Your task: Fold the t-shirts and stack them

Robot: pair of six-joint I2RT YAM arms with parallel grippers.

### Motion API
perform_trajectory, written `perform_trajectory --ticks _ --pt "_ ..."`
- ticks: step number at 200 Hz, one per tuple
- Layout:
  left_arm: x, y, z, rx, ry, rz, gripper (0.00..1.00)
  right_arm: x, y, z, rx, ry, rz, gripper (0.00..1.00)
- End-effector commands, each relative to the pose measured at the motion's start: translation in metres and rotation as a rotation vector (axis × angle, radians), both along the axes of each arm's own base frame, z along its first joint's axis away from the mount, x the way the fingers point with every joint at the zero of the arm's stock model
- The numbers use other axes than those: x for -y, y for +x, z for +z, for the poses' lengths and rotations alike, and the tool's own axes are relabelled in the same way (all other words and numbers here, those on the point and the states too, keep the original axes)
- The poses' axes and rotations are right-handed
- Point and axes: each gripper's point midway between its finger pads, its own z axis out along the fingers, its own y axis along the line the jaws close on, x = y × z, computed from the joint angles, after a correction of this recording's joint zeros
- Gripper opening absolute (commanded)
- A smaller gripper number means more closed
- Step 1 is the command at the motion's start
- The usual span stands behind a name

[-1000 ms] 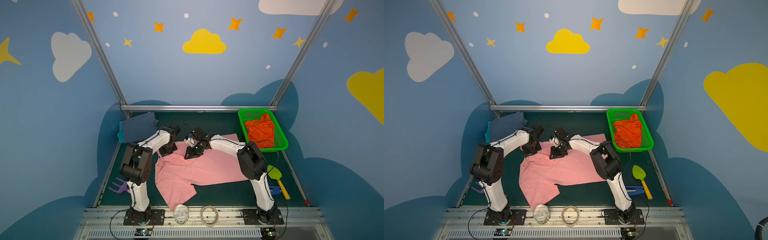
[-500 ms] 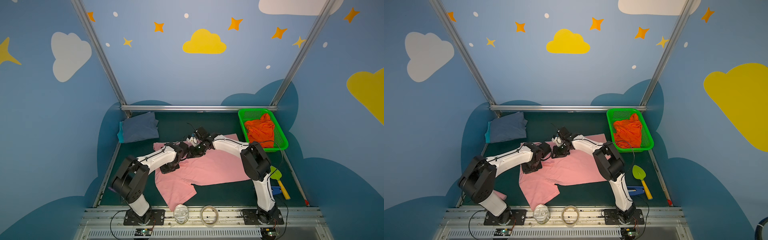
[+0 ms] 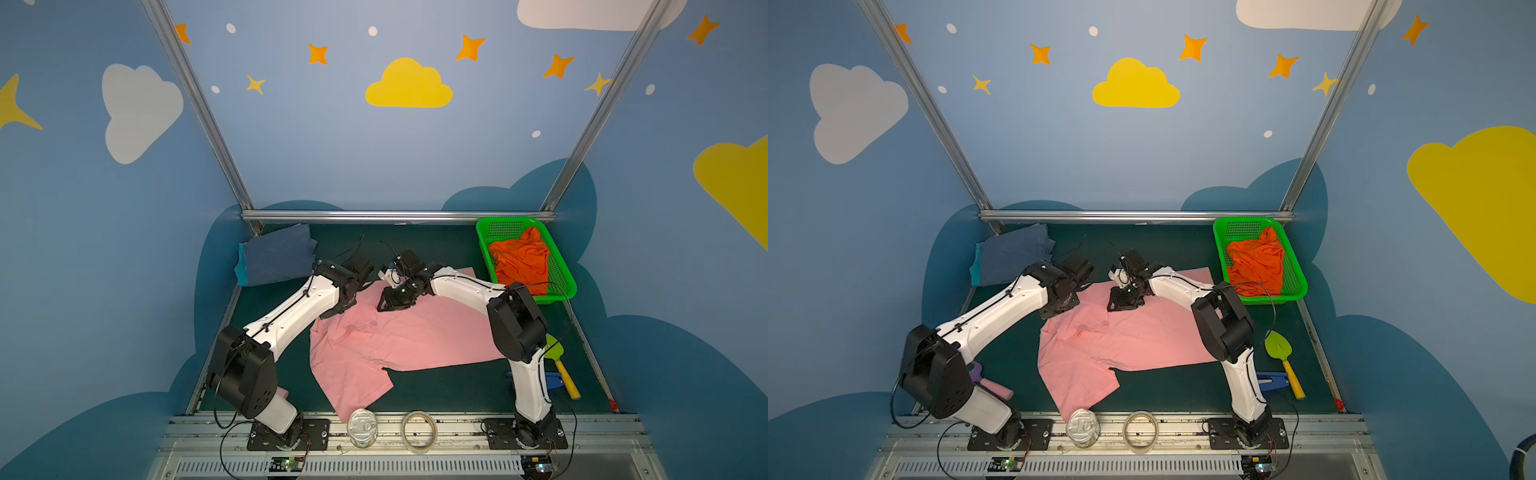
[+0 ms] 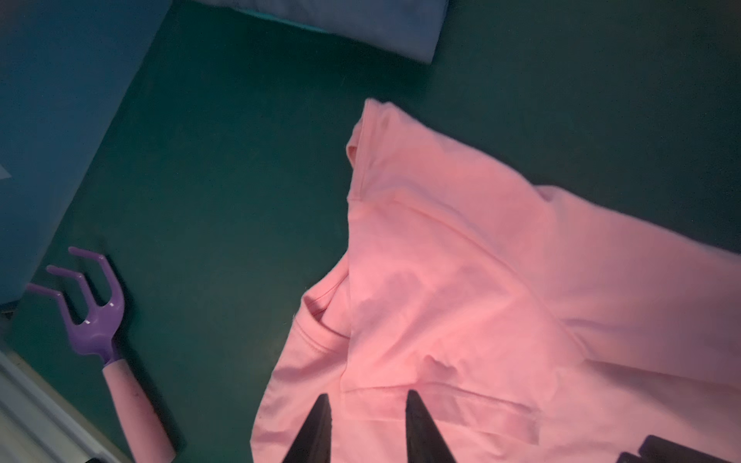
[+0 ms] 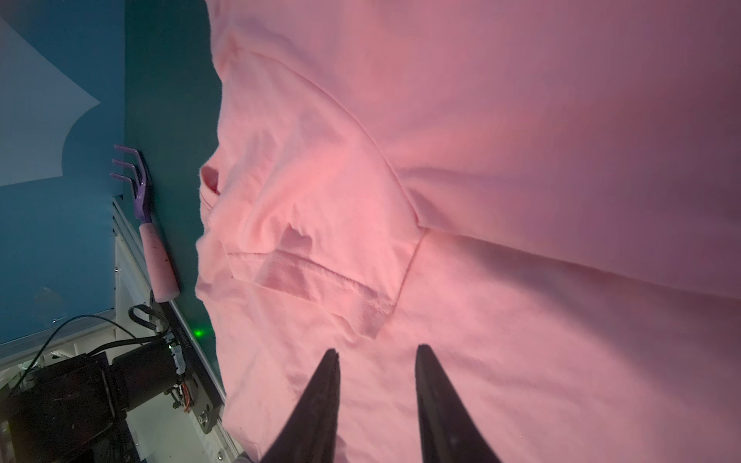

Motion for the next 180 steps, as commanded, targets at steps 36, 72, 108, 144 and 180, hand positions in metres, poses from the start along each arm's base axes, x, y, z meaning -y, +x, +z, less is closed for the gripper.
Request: perform_trajectory --ticks 36,72,108,144,180 --pt "0.012 -0.002 -0.098 -0.231 -0.068 0.009 0.25 -0.031 -0.017 -0.017 -0.060 0.001 0.045 0.33" --pt "-0.016 -0.012 -0.133 -0.301 -0.096 0.088 0.23 -0.010 -0.026 -0.056 -0.093 -0.100 0.017 0.31" --pt "-0.045 -0.013 -0.141 -0.324 -0.090 0.137 0.23 0.020 -0.018 -0.066 -0.124 -0.138 -0.043 0.28" --pt "-0.043 0.003 -0.127 -0.327 -0.076 0.081 0.23 0.059 0.000 -0.036 -0.068 -0.142 -0.113 0.27" --pt "-0.023 0.002 -0.086 -0.289 -0.029 -0.028 0.24 0.121 -0.006 -0.002 0.078 -0.313 -0.188 0.28"
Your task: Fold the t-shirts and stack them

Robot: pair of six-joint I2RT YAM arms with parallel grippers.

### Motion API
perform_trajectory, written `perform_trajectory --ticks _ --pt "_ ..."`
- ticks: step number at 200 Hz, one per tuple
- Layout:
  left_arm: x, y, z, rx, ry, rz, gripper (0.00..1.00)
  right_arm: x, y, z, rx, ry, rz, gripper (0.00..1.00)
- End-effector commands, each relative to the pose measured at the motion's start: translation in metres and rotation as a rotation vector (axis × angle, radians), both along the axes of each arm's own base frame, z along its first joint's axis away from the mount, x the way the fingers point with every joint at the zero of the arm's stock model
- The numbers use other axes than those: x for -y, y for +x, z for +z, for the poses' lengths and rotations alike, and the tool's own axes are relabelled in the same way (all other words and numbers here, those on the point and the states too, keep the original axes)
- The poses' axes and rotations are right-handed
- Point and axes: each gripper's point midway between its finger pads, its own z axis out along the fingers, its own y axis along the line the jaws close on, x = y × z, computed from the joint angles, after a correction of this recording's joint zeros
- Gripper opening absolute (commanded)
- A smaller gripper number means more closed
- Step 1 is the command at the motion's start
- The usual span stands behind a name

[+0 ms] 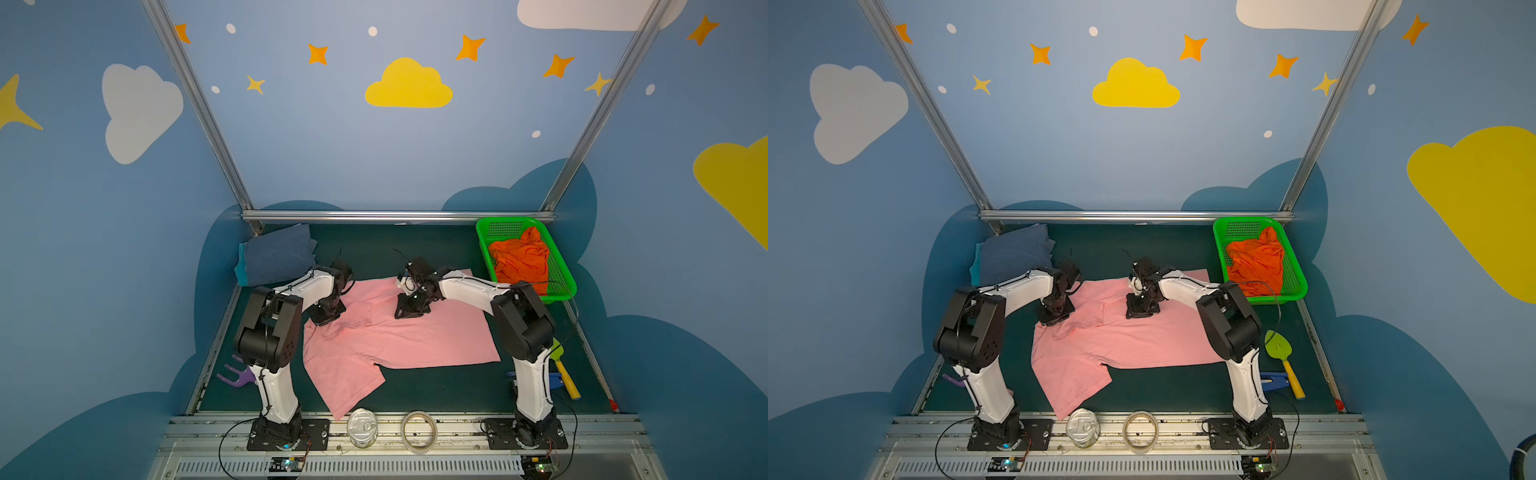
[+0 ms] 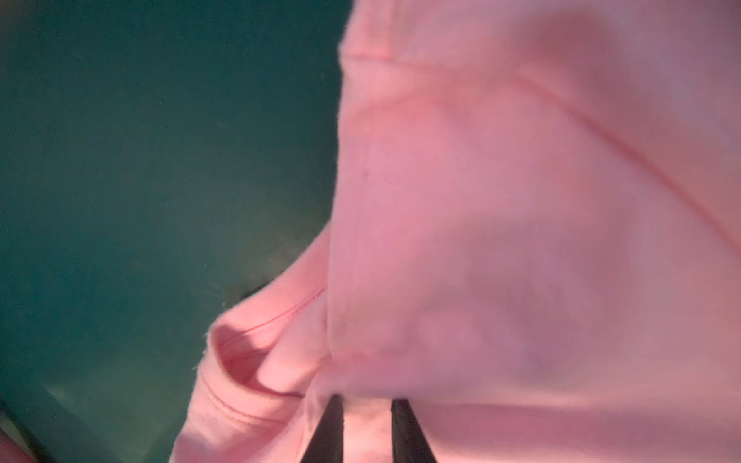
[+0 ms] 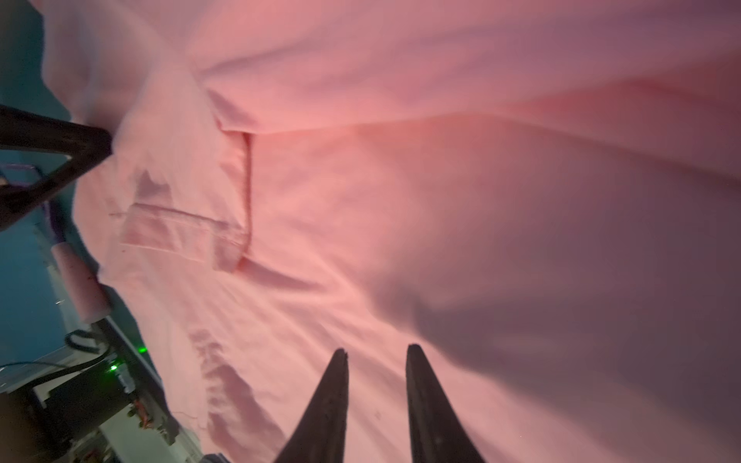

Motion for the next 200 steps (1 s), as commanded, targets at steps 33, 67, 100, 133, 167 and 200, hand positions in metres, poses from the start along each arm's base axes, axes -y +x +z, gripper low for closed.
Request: perform_trajectory --ticks 33,67,100,133,167,200 --pt "0.018 -0.049 0.067 0.063 0.056 -0.169 0.29 0.114 -0.038 0.042 0.149 -0.327 -0.164 0.29" --pt "0.029 -0.126 0.059 -0.040 0.067 -0.264 0.30 0.170 -0.080 0.033 0.090 -0.403 -0.298 0.31" --pt "0.024 -0.202 0.041 -0.162 0.038 -0.276 0.32 0.201 -0.108 0.025 0.044 -0.396 -0.401 0.39" --pt "0.015 -0.241 0.019 -0.147 -0.057 -0.192 0.63 0.217 -0.116 0.024 0.049 -0.366 -0.460 0.62" --pt "0.035 -0.241 -0.005 -0.027 -0.265 -0.117 0.72 0.222 -0.116 0.014 0.026 -0.340 -0.492 0.73" --pt "0.043 -0.235 -0.016 0.039 -0.334 -0.093 0.73 0.225 -0.108 0.000 -0.055 -0.287 -0.548 0.74"
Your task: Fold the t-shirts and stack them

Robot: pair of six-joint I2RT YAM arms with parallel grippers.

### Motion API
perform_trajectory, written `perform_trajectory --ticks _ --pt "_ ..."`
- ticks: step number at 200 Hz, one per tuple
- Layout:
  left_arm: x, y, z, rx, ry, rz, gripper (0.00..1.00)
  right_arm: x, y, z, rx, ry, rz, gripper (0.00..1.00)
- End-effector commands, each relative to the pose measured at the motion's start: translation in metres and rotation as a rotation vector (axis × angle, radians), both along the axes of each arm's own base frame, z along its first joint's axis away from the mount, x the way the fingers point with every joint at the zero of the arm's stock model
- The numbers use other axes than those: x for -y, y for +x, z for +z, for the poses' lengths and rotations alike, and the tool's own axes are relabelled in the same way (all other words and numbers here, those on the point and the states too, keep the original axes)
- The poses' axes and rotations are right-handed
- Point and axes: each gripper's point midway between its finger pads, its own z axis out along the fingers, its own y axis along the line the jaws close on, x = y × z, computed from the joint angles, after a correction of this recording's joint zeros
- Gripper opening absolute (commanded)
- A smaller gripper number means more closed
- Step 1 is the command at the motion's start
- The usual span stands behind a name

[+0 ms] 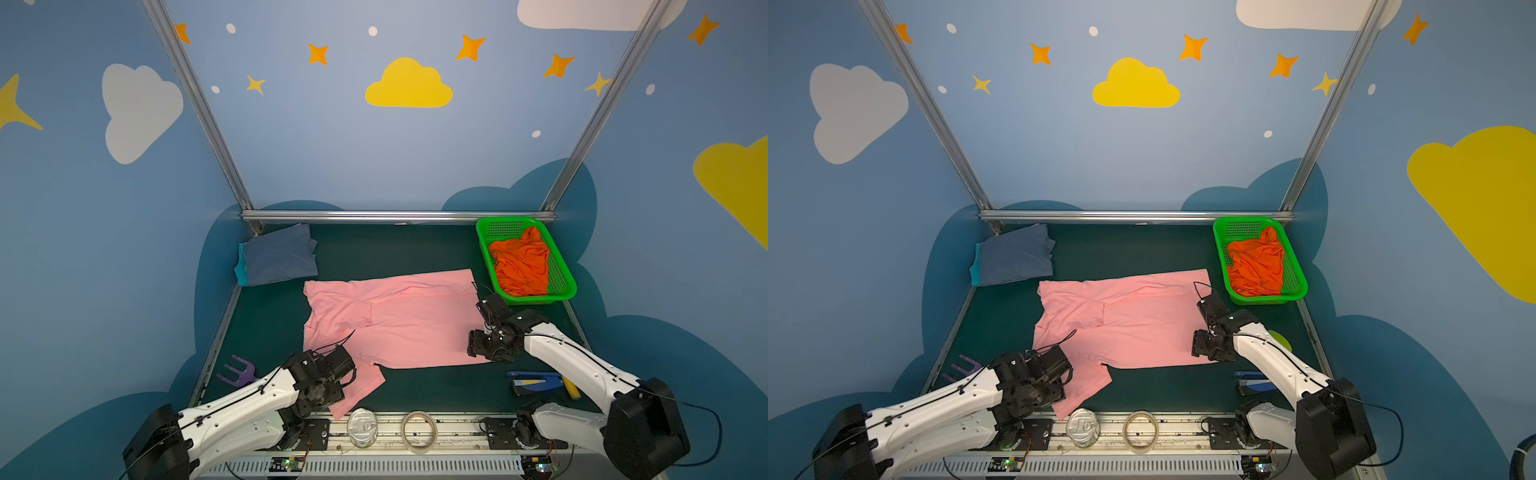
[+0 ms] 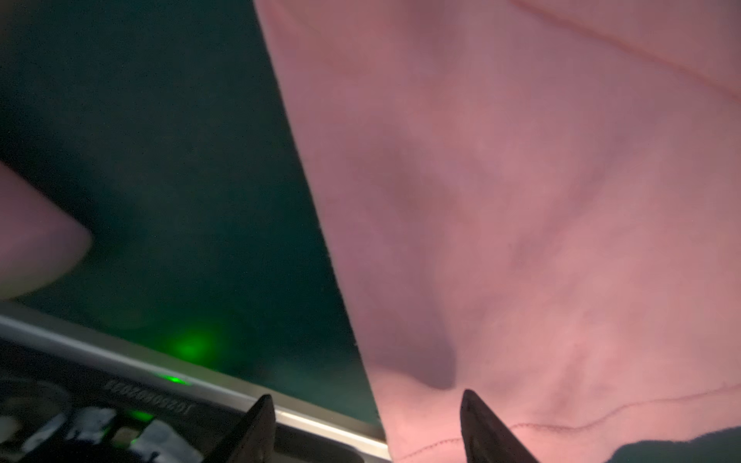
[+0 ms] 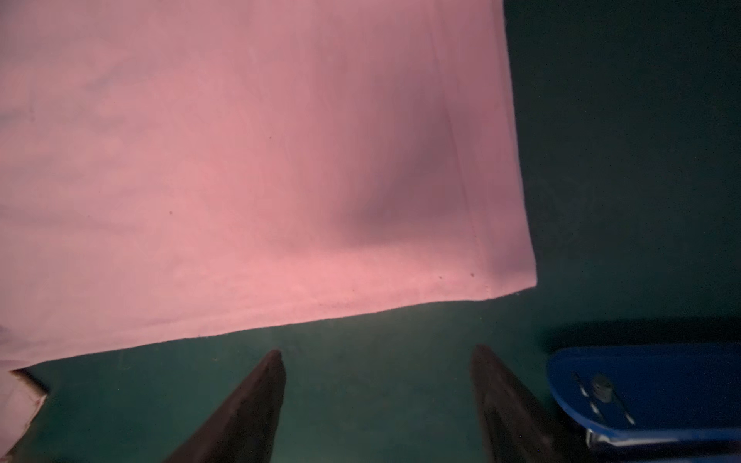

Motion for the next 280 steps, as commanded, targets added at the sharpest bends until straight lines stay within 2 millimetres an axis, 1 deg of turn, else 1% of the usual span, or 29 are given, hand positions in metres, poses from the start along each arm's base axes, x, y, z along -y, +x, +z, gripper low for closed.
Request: perform_trajectory --ticks 1,29,44,60,67,84,90,106,117,144,147,153,182,204,212,220,224,225,227,229,232,233,235,238,239,241,252,254,280 --pt "0.011 0.004 -0.006 0.024 -0.070 0.059 0.73 -0.002 0.006 -0.009 -0.033 0.063 -0.042 0.74" --pt "0.016 0.007 -0.016 0.021 -0.073 0.052 0.73 0.005 0.007 -0.020 -0.097 0.079 -0.109 0.74" --pt "0.013 0.005 -0.022 0.003 -0.044 0.043 0.72 0.007 0.006 -0.024 -0.116 0.097 -0.131 0.74" --pt "0.011 0.004 -0.029 -0.014 -0.017 0.030 0.69 0.009 0.005 -0.027 -0.120 0.107 -0.150 0.74" --pt "0.010 0.003 -0.031 -0.018 -0.009 0.028 0.62 0.011 0.005 -0.028 -0.120 0.105 -0.159 0.74" --pt "0.007 0.004 -0.036 -0.021 0.009 0.034 0.33 0.017 0.007 -0.027 -0.106 0.101 -0.179 0.75" --pt "0.007 0.005 -0.037 -0.019 0.014 0.037 0.25 0.019 0.008 -0.027 -0.106 0.099 -0.186 0.75" --pt "0.007 0.010 -0.034 0.000 0.023 0.049 0.13 0.023 0.009 -0.027 -0.105 0.096 -0.205 0.75" --pt "0.008 0.016 -0.027 0.016 0.034 0.047 0.07 0.027 0.009 -0.028 -0.109 0.085 -0.219 0.76" --pt "0.011 0.029 -0.006 0.038 0.033 0.035 0.04 0.031 0.011 -0.032 -0.121 0.081 -0.242 0.76" --pt "0.011 0.030 -0.004 0.039 0.031 0.036 0.04 0.032 0.004 -0.039 -0.143 0.079 -0.246 0.76" --pt "0.012 0.032 0.000 0.039 0.024 0.041 0.04 0.031 0.002 -0.042 -0.151 0.084 -0.250 0.75" --pt "0.012 0.035 0.008 0.023 -0.018 0.067 0.04 0.028 0.001 -0.050 -0.190 0.098 -0.264 0.75" --pt "0.012 0.038 0.011 0.026 -0.046 0.086 0.04 0.027 0.004 -0.049 -0.193 0.095 -0.263 0.73" --pt "0.012 0.040 0.013 0.033 -0.053 0.092 0.04 0.028 0.005 -0.050 -0.189 0.096 -0.266 0.70" --pt "0.011 0.043 0.015 0.041 -0.056 0.096 0.04 0.027 0.006 -0.049 -0.183 0.099 -0.263 0.59" --pt "0.012 0.044 0.016 0.046 -0.059 0.098 0.04 0.026 0.008 -0.049 -0.179 0.105 -0.261 0.45" --pt "0.012 0.044 0.016 0.046 -0.060 0.099 0.04 0.026 0.008 -0.049 -0.179 0.105 -0.261 0.45" --pt "0.012 0.045 0.017 0.050 -0.061 0.100 0.04 0.026 0.008 -0.049 -0.177 0.107 -0.260 0.38" --pt "0.012 0.046 0.018 0.051 -0.063 0.100 0.05 0.025 0.009 -0.049 -0.176 0.111 -0.258 0.28" --pt "0.012 0.047 0.019 0.055 -0.065 0.101 0.04 0.024 0.010 -0.049 -0.173 0.117 -0.258 0.19" --pt "0.013 0.047 0.019 0.055 -0.067 0.101 0.04 0.024 0.010 -0.049 -0.173 0.117 -0.258 0.19" --pt "0.013 0.048 0.020 0.057 -0.069 0.102 0.04 0.023 0.011 -0.049 -0.172 0.123 -0.259 0.12" --pt "0.013 0.050 0.022 0.060 -0.072 0.102 0.04 0.023 0.012 -0.048 -0.170 0.128 -0.260 0.06" --pt "0.014 0.050 0.022 0.062 -0.073 0.100 0.04 0.023 0.012 -0.048 -0.170 0.128 -0.260 0.06" --pt "0.014 0.051 0.024 0.065 -0.074 0.101 0.04 0.022 0.013 -0.048 -0.171 0.132 -0.258 0.00" --pt "0.014 0.058 0.033 0.079 -0.080 0.093 0.04 0.020 0.012 -0.050 -0.184 0.144 -0.256 0.00" --pt "0.014 0.060 0.034 0.081 -0.080 0.093 0.04 0.017 0.021 -0.044 -0.165 0.155 -0.252 0.00" --pt "0.006 0.085 0.069 0.145 -0.063 0.081 0.04 0.011 0.038 -0.033 -0.149 0.184 -0.243 0.00"
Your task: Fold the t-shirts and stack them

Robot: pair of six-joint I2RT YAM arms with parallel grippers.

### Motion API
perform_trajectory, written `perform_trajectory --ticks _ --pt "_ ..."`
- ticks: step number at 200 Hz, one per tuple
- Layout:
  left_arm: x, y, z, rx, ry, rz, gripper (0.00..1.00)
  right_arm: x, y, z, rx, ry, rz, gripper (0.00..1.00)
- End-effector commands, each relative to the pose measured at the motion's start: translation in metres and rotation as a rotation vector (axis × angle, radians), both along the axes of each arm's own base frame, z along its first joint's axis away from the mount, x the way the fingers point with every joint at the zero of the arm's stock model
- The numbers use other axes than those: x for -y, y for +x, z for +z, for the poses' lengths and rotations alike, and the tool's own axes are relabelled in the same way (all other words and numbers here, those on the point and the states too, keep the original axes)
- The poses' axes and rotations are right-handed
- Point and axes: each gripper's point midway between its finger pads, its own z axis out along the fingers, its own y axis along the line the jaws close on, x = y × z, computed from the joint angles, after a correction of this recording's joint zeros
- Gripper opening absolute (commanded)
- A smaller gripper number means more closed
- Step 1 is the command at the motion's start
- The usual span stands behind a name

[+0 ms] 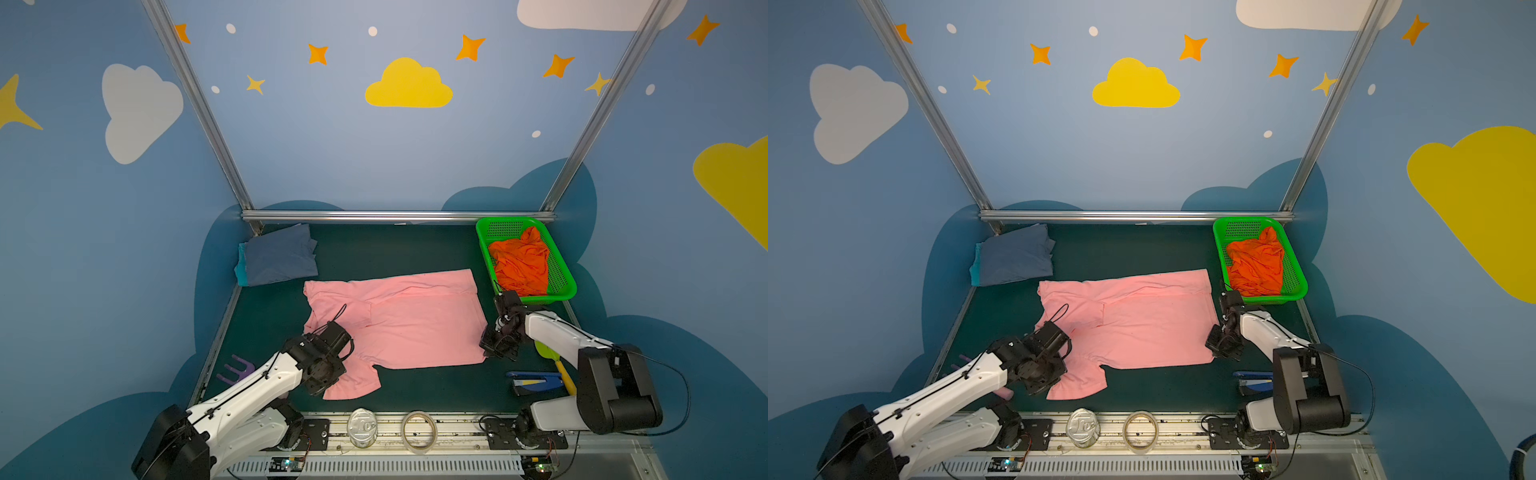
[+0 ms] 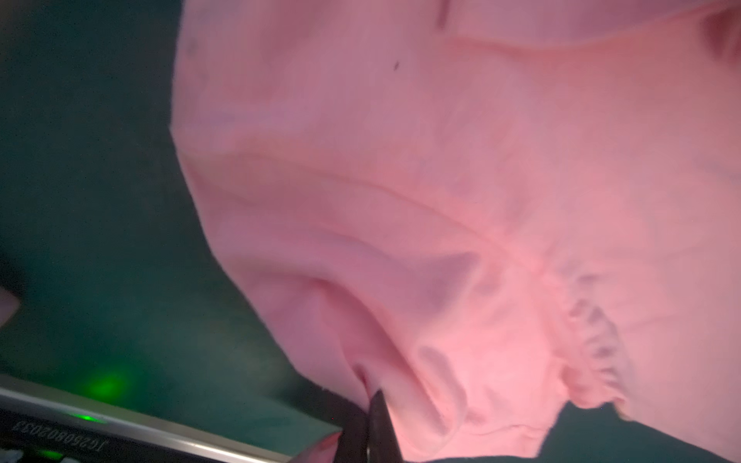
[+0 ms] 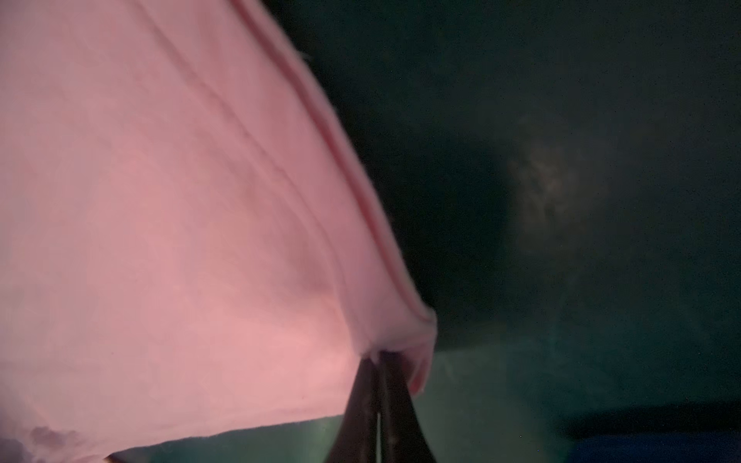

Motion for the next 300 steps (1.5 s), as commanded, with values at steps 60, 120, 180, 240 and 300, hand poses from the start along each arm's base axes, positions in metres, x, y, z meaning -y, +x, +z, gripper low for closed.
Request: perform_trajectory --ticks 60,120,180,240,300 --pt "-0.021 0.081 0.066 0.151 0.015 0.017 0.05 -0.010 0.071 0.045 0.121 0.050 0.013 0.00" --pt "-0.032 0.134 0.079 0.152 0.026 0.071 0.04 -0.010 0.117 0.043 0.127 0.034 0.011 0.00" --pt "-0.042 0.158 0.064 0.078 0.095 0.064 0.07 -0.009 0.148 0.042 0.135 0.002 0.020 0.00" --pt "-0.051 0.180 0.036 0.002 0.116 0.075 0.07 -0.006 0.165 0.041 0.137 -0.031 0.036 0.19" --pt "-0.083 0.227 0.048 -0.016 0.190 0.114 0.21 -0.010 0.177 0.074 0.222 -0.071 0.067 0.43"
